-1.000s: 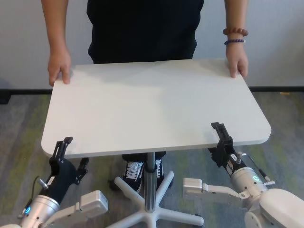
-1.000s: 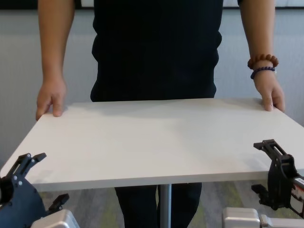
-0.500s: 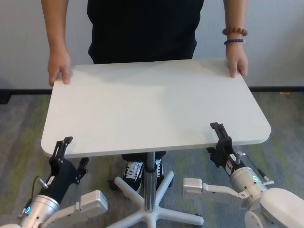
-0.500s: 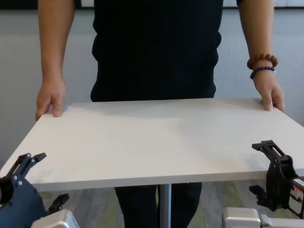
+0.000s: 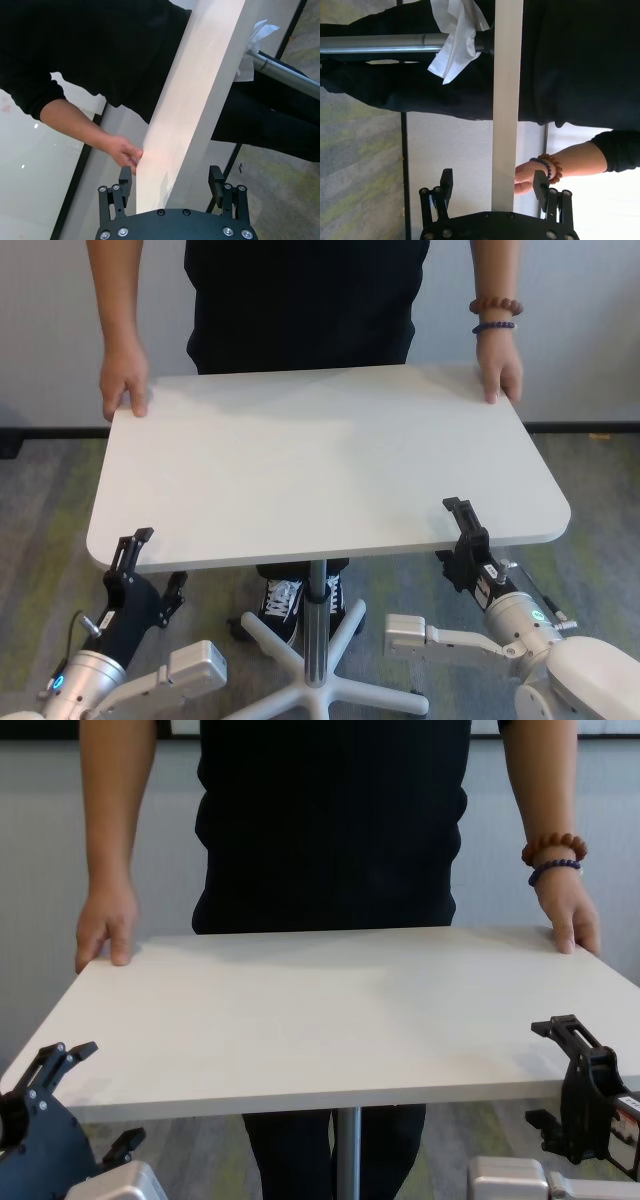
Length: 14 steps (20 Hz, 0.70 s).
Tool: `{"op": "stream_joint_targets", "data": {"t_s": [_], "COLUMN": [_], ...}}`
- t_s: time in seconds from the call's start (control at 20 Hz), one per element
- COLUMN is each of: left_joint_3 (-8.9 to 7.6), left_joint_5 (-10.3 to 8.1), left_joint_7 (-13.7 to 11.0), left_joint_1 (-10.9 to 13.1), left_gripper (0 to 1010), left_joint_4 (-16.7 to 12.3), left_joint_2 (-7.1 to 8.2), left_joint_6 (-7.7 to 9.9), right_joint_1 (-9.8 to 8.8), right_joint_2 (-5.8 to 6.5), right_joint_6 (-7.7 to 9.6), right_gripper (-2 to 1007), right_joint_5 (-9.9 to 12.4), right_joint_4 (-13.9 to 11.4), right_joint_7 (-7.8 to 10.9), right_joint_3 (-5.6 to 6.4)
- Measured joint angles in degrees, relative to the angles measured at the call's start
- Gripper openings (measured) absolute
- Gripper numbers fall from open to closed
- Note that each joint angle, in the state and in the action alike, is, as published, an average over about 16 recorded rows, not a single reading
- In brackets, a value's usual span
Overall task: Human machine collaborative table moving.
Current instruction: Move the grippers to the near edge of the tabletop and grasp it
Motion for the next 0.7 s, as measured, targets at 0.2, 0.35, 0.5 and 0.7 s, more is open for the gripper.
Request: {"op": "stream_joint_targets", "data": {"t_s": [0.2,0.35,0.5,0.7], "left_joint_3": [-1.22,-2.10,-2.91,-3.49], "left_joint_5": [-3.11,-5.24,-7.16,-8.51], "left_joint_7": [-0.8,-1.7,-2.7,-4.5], "left_joint_1": [0.5,1.0,1.5,2.0], "left_gripper": [1000,1000,1000,1001], "left_joint_4": [-0.2,-0.6,-1.0,-1.8], "left_joint_2": [0.18,0.65,1.41,3.01], "left_joint_6": [-2.26,-4.36,-6.96,-10.99], "right_joint_1": [0.00,0.00,0.00,0.00], "right_joint_2": [0.00,0.00,0.01,0.02], "right_joint_6": [0.13,0.20,0.26,0.30], "right_gripper": [1006,1006,1006,1006], "right_joint_5": [0.0,0.0,-0.1,-0.1], "right_joint_4": [0.0,0.0,0.0,0.0], "right_joint_7": [-0.06,-0.09,-0.11,-0.14], "right_joint_3": [-0.05,-0.07,-0.09,-0.11]}}
